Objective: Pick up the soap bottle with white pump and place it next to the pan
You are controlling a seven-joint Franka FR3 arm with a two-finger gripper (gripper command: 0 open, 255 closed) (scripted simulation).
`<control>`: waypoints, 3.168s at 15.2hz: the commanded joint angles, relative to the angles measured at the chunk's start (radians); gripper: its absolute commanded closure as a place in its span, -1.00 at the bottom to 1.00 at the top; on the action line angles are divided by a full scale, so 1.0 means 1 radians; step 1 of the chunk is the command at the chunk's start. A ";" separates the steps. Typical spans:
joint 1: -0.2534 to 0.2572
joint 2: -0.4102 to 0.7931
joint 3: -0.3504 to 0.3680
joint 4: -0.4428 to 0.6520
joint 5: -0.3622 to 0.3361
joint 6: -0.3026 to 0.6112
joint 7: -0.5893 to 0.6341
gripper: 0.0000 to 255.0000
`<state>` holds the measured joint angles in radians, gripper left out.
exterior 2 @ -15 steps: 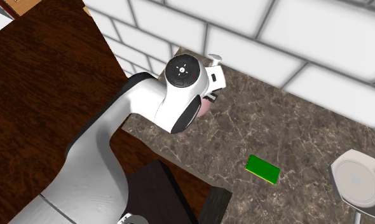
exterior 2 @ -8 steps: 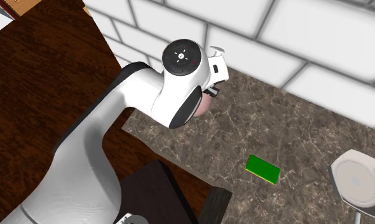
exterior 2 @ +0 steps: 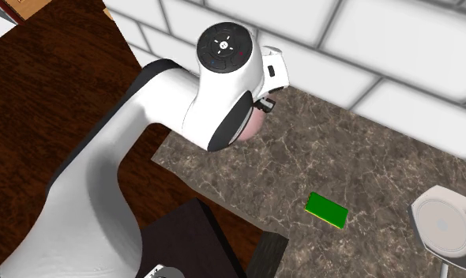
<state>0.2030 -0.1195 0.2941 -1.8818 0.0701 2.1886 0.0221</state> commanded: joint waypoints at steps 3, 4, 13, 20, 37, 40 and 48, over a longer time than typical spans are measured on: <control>-0.002 0.000 -0.002 0.057 -0.001 -0.055 0.000 1.00; -0.002 0.002 -0.002 0.072 -0.002 -0.069 0.001 1.00; -0.003 0.025 -0.001 0.220 -0.013 -0.194 0.011 1.00; -0.002 0.059 0.002 0.354 -0.027 -0.296 0.022 1.00; 0.028 0.234 0.027 0.821 -0.100 -0.595 0.062 1.00; 0.048 0.294 0.034 0.953 -0.128 -0.669 0.073 1.00; -0.096 0.124 -0.050 0.633 0.014 -0.520 -0.114 1.00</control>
<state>0.1246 0.0258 0.2581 -1.2054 0.0647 1.6459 -0.0617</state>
